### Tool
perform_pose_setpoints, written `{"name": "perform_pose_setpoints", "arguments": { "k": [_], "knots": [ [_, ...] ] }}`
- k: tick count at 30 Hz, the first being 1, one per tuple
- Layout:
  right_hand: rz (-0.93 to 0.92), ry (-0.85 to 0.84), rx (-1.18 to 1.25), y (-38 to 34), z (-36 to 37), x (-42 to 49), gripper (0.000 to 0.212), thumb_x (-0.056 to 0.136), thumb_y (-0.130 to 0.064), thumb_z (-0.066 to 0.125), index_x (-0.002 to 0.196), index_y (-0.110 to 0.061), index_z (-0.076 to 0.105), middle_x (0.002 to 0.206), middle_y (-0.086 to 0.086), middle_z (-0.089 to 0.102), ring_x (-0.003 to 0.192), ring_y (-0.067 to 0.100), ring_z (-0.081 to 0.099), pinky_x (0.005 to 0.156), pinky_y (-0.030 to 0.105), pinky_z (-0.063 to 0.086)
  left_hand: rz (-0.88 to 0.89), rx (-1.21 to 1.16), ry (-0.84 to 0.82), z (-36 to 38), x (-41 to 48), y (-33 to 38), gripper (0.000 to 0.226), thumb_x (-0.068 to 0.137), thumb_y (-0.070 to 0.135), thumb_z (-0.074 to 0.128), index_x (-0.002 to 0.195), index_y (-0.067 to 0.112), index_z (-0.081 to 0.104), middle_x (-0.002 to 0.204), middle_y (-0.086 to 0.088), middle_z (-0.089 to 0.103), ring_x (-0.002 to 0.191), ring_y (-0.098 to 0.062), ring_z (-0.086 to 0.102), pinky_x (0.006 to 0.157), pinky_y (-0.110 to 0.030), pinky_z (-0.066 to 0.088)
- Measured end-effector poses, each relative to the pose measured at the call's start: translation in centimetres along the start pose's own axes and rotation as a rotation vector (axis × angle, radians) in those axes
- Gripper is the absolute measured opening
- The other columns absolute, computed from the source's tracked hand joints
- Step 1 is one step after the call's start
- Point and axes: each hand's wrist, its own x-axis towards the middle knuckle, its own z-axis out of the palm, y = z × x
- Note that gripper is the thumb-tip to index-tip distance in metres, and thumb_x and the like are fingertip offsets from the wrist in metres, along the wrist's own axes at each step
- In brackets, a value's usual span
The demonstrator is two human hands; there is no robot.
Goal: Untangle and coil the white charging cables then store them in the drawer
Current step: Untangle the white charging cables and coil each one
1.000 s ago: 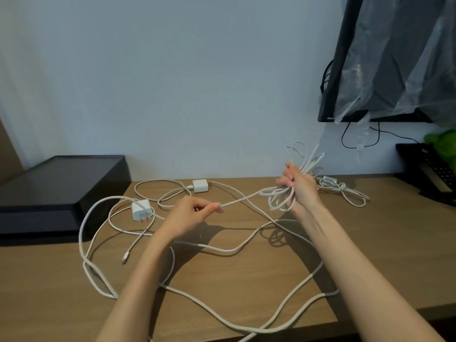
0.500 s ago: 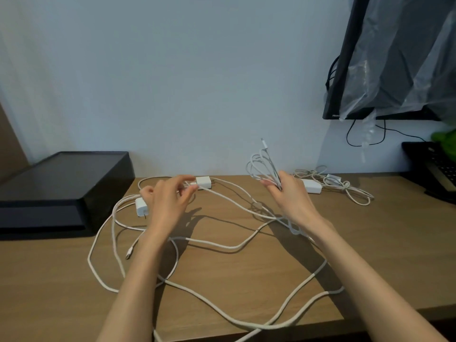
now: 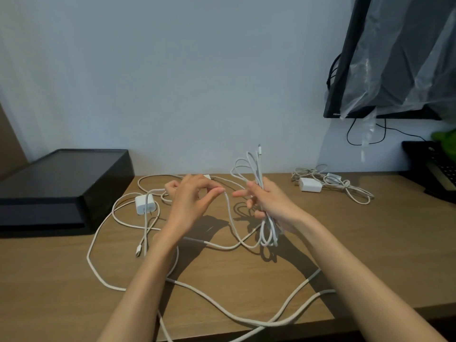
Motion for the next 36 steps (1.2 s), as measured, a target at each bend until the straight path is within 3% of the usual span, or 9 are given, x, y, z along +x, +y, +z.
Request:
{"name": "perform_pose_setpoints", "arguments": {
  "k": [2,6,12,15,20,25,29,33,36],
  "knots": [
    [0.03,-0.021,0.069,0.0,0.4,0.1,0.029,0.103,-0.024,0.038,0.125,-0.005,0.037,0.106,0.011,0.07,0.066,0.009,0.062,0.051,0.018,0.05,-0.018,-0.039,-0.01,0.1,0.0,0.1,0.01,0.077,0.057,0.054,0.068,0.053,0.054,0.079,0.021,0.064,0.086,-0.002,0.05,0.065,-0.035,0.011],
    [0.022,-0.106,-0.017,0.3,1.6,0.0,0.037,0.104,-0.026,0.034,0.135,-0.005,0.034,0.098,0.01,0.073,0.089,0.014,0.071,0.084,0.029,0.056,-0.01,-0.045,-0.01,0.4,0.0,0.3,0.009,0.079,0.053,0.058,0.073,0.047,0.061,0.075,0.025,0.06,0.086,-0.001,0.05,0.066,-0.033,0.011],
    [-0.014,-0.062,0.02,0.4,3.5,-0.3,0.016,0.105,-0.02,0.031,0.11,-0.007,0.039,0.065,0.004,0.05,0.057,0.017,0.057,0.076,0.042,0.057,-0.018,-0.1,0.091,0.1,0.0,0.2,0.012,0.077,0.054,0.058,0.075,0.044,0.063,0.075,0.033,0.058,0.078,0.013,0.046,0.068,-0.031,0.014],
    [-0.011,-0.044,0.074,0.1,3.7,-0.3,0.021,0.104,-0.021,0.034,0.119,-0.006,0.036,0.062,0.001,0.038,0.047,0.009,0.038,0.049,0.021,0.046,-0.032,-0.097,0.137,-0.1,0.1,-0.1,0.012,0.079,0.05,0.063,0.077,0.039,0.065,0.075,0.031,0.059,0.077,0.012,0.047,0.07,-0.031,0.016],
    [-0.033,-0.039,-0.053,-0.2,3.3,-0.3,0.022,0.103,-0.029,0.039,0.098,-0.009,0.046,0.057,-0.003,0.036,0.038,0.005,0.031,0.04,0.017,0.028,-0.034,-0.089,0.192,-0.5,0.1,-0.5,0.012,0.079,0.048,0.064,0.077,0.036,0.064,0.074,0.029,0.057,0.078,0.01,0.048,0.07,-0.029,0.017],
    [-0.183,-0.054,-0.523,-0.1,2.7,-0.9,0.036,0.094,-0.046,0.05,0.081,-0.013,0.049,0.06,-0.001,0.043,0.048,0.011,0.036,0.049,0.023,0.032,0.005,-0.123,0.201,-0.5,0.1,-0.2,0.011,0.08,0.039,0.07,0.08,0.032,0.061,0.076,0.023,0.06,0.076,0.008,0.051,0.075,-0.026,0.023],
    [-0.183,-0.046,-0.779,-0.1,2.1,-0.9,0.038,0.092,-0.048,0.053,0.073,-0.015,0.047,0.059,-0.008,0.046,0.05,0.007,0.04,0.047,0.018,0.027,0.037,-0.175,0.167,-0.4,0.1,-0.1,0.026,0.078,0.055,0.057,0.085,0.03,0.06,0.077,0.026,0.058,0.074,0.008,0.051,0.08,-0.019,0.025],
    [-0.195,-0.056,-0.875,-0.8,1.5,-0.9,0.037,0.099,-0.044,0.041,0.079,-0.014,0.048,0.063,-0.006,0.047,0.055,0.01,0.042,0.049,0.02,0.028,0.089,-0.195,0.131,-0.3,0.2,-0.9,0.024,0.083,0.048,0.056,0.087,0.026,0.063,0.077,0.023,0.059,0.065,0.001,0.049,0.067,-0.041,0.043],
    [-0.144,-0.081,-0.679,-1.2,0.6,-1.4,0.038,0.102,-0.039,0.037,0.074,-0.014,0.044,0.053,-0.007,0.045,0.043,0.008,0.039,0.047,0.022,0.034,0.102,-0.135,0.15,-0.6,0.4,-1.8,0.021,0.089,0.039,0.056,0.086,0.022,0.067,0.076,0.022,0.057,0.066,0.001,0.048,0.063,-0.034,0.043]
  ]
}}
